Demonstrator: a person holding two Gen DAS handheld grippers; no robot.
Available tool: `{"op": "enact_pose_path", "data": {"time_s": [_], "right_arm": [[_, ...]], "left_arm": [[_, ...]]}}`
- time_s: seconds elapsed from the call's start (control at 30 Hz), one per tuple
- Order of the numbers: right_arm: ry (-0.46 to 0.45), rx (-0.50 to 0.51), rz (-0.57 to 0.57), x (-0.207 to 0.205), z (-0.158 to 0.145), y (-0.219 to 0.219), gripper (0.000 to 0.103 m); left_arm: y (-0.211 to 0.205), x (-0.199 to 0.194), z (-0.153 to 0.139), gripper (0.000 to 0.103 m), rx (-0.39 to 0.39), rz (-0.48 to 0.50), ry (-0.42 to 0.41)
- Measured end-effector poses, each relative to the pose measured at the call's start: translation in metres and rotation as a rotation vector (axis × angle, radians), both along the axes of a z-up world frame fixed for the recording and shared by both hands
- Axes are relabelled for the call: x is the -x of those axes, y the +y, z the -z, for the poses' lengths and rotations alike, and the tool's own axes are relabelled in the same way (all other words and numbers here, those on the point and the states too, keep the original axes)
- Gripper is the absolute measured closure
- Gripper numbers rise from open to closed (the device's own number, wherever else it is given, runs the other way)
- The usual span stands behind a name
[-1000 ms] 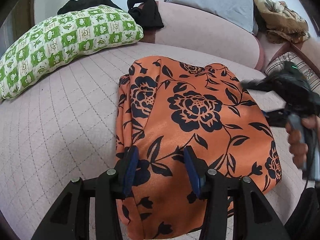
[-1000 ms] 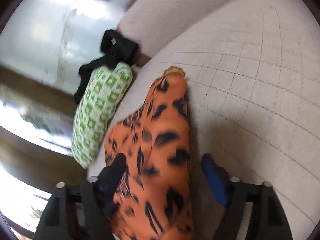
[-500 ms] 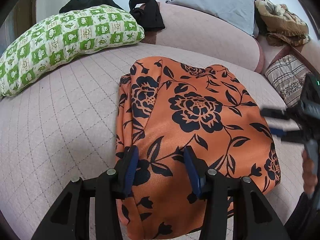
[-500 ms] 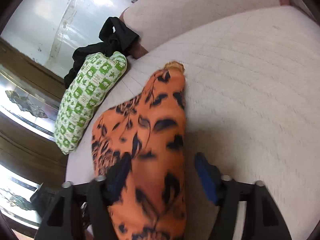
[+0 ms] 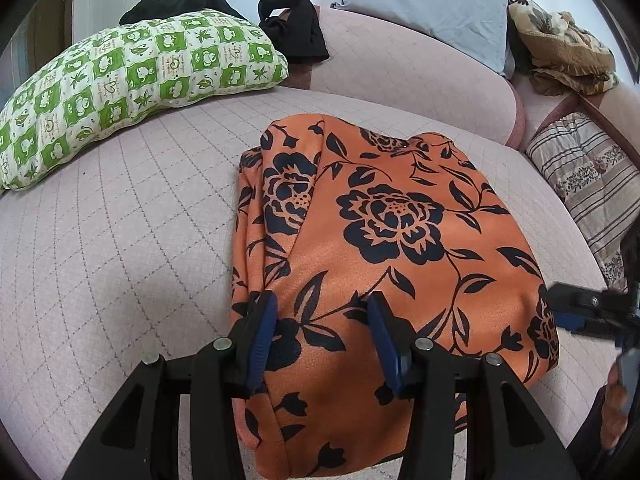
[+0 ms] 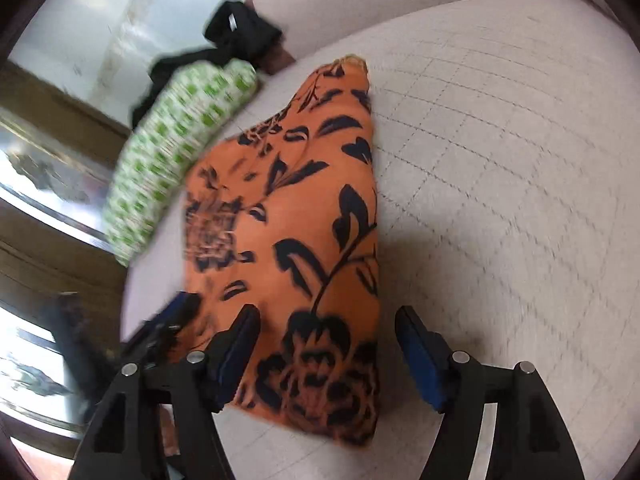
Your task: Fold small clothes
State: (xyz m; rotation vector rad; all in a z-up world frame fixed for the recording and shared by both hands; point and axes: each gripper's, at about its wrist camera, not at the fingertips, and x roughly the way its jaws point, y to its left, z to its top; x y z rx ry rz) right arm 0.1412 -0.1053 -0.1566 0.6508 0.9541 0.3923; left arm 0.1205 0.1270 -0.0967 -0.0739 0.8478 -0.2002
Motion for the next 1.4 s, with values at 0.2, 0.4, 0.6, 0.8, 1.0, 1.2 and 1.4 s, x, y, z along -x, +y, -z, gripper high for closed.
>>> {"op": "enact_pose_path", "data": {"time_s": [0.2, 0.4, 0.6, 0.8, 1.0, 1.2, 1.4], "right_arm": [[0.05, 0.036, -0.066, 0.003, 0.014, 0.007, 0.073], [-0.039, 0.06, 0.026, 0.023, -0.01, -0.009, 0.024], [-0.147, 0.046, 0.048, 0.04, -0.041, -0.009, 0.024], [-0.186, 0.058, -0.004, 0.028, -0.061, 0.005, 0.024], [-0.15, 0.036, -0.001, 0.0, -0.051, -0.001, 0.024], [-0.103, 0.025, -0.014, -0.039, -0.037, -0.01, 0.024], [-0.015, -0.004, -0.058, -0.083, -0.009, -0.008, 0.024]], "left_arm": [[0.014, 0.004, -0.008, 0.054, 0.084, -0.012, -0.005], [0.049, 0.032, -0.016, 0.053, 0.179, -0.072, 0.031], [0.046, 0.024, 0.011, 0.066, 0.122, -0.089, 0.158], [0.054, 0.031, -0.007, 0.061, 0.192, -0.079, 0.125], [0.068, -0.015, -0.033, 0.034, 0.218, -0.023, 0.049], [0.065, -0.075, 0.0, 0.036, 0.252, 0.009, 0.144], [0.068, -0.085, 0.029, 0.063, 0.336, 0.012, 0.215]]}}
